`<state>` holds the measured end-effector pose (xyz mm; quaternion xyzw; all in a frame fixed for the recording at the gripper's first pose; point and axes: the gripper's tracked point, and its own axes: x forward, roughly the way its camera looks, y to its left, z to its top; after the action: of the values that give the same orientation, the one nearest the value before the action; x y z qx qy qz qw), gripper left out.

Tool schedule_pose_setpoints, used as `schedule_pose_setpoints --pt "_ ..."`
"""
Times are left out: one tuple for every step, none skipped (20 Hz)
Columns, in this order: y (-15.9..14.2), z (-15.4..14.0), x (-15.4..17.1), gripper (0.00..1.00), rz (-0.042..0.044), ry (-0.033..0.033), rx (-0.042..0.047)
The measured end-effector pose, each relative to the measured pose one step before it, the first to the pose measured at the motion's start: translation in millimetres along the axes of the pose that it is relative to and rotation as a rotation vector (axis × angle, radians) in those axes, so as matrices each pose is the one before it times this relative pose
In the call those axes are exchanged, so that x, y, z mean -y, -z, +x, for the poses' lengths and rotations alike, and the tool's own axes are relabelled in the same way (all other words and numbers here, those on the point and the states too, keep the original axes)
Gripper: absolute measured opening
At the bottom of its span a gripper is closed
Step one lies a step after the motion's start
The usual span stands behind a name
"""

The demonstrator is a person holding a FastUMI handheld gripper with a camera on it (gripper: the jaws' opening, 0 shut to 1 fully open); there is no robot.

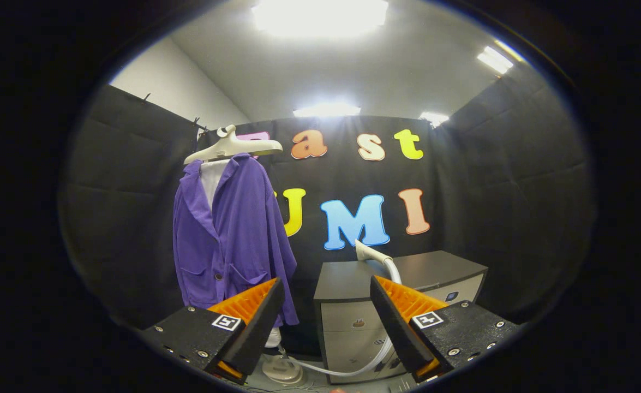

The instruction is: Iron the clothes twice with a garment steamer, once on the left side and once on the right side.

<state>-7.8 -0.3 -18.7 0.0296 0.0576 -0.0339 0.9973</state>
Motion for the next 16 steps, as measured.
schedule_pose_setpoints --pt "-0.52 -0.89 1.48 0.97 -0.00045 0.00434 0.00005" --pt "-0.28 -0.90 2.55 0.97 -0.00078 0.00408 0.00072" --pt "-0.84 0.02 1.61 0.97 -0.00159 0.00379 0.00122" --pt "-0.66 0.10 2.52 0.97 -0.00268 0.00349 0.00064" --pt "-1.66 0.41 1.51 0.97 -0.00371 0.00337 0.00221" --pt "-1.23 0.34 4.18 0.97 -0.00454 0.00850 0.00127" --pt "-2.28 1.08 4.56 0.97 -0.00341 0.00802 -0.00193" --pt "-0.90 0.33 4.37 0.97 -0.00178 0.00759 -0.00119" --pt "-2.70 1.36 4.45 0.97 -0.00132 0.00758 -0.00062" --pt "-3.24 2.18 4.56 0.97 -0.00217 0.00446 0.00099" --pt "-3.45 3.36 5.39 0.97 -0.00327 0.00867 -0.00003" --pt "-1.78 4.23 6.48 0.97 -0.00318 0.00569 -0.00246" --pt "-3.18 6.31 5.03 0.97 -0.00358 0.00250 -0.00053" --pt "-1.67 7.28 5.44 0.97 -0.00392 -0.00103 -0.00276" --pt "-1.64 9.20 5.03 0.97 0.00057 -0.00622 -0.00622" --pt "-0.28 9.12 6.04 0.97 0.00627 -0.00365 -0.00777"
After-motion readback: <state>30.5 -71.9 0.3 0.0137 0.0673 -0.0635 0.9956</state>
